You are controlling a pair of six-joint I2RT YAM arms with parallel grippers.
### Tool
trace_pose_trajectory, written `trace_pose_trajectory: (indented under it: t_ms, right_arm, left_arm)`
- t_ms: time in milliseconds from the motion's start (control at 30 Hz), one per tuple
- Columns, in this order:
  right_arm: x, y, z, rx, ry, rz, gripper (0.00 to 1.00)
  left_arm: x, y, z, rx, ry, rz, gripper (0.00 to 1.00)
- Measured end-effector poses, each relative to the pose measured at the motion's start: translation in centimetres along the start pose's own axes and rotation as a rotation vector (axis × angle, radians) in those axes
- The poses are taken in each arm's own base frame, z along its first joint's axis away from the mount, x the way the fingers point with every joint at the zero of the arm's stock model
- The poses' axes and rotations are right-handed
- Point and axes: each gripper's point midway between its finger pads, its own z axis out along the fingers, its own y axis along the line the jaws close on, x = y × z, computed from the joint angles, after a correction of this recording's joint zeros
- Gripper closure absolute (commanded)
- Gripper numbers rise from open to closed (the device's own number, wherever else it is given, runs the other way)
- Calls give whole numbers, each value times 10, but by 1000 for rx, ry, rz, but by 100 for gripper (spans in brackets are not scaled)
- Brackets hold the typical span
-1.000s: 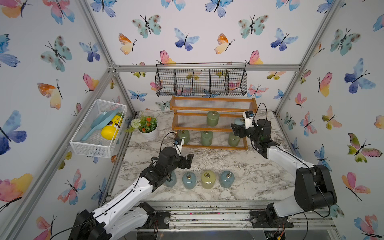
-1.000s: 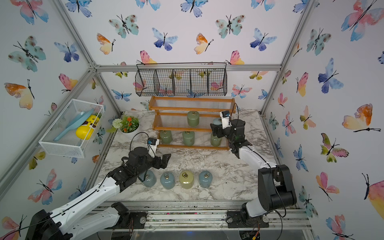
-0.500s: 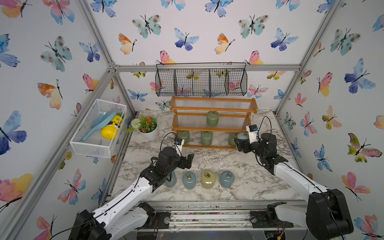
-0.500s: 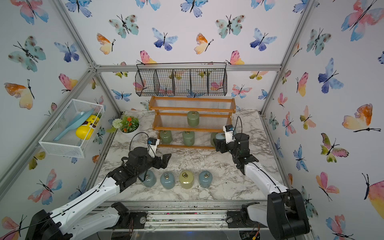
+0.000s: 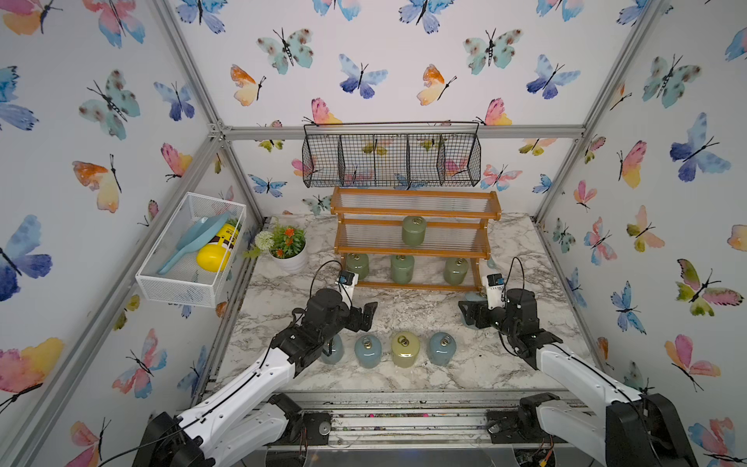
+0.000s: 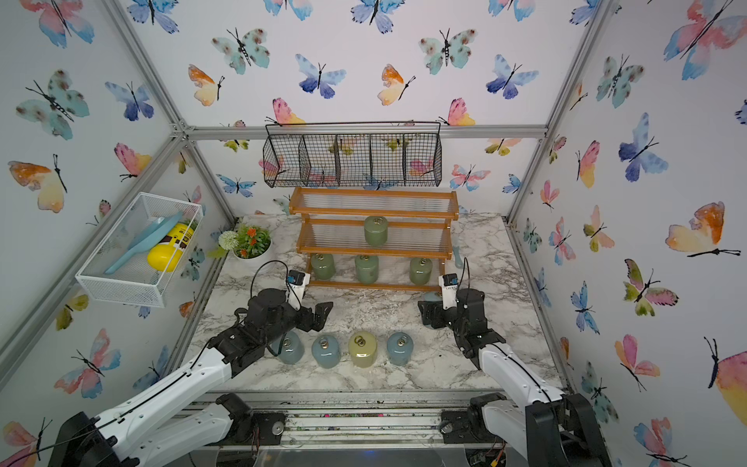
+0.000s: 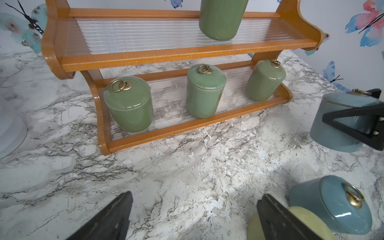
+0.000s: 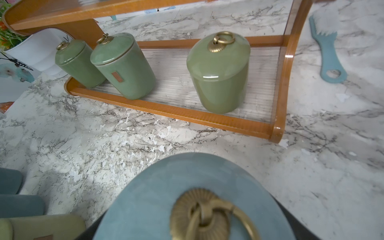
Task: Remove the tea canisters from the shelf
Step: Place the tea canister at the center of the board.
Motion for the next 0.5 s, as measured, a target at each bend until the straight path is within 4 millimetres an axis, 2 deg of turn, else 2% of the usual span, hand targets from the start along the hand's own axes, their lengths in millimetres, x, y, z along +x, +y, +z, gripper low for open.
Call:
trace_pose_trajectory:
  t_ms: [200,500]
  right_arm:
    - [23,-6,0,38,41,54,27]
    - [43,2,8,77,104,54,27]
  left_arm:
    - [3,1,-2,1,-3,-1,2]
    - [6,1,-4,0,-4,-1,2]
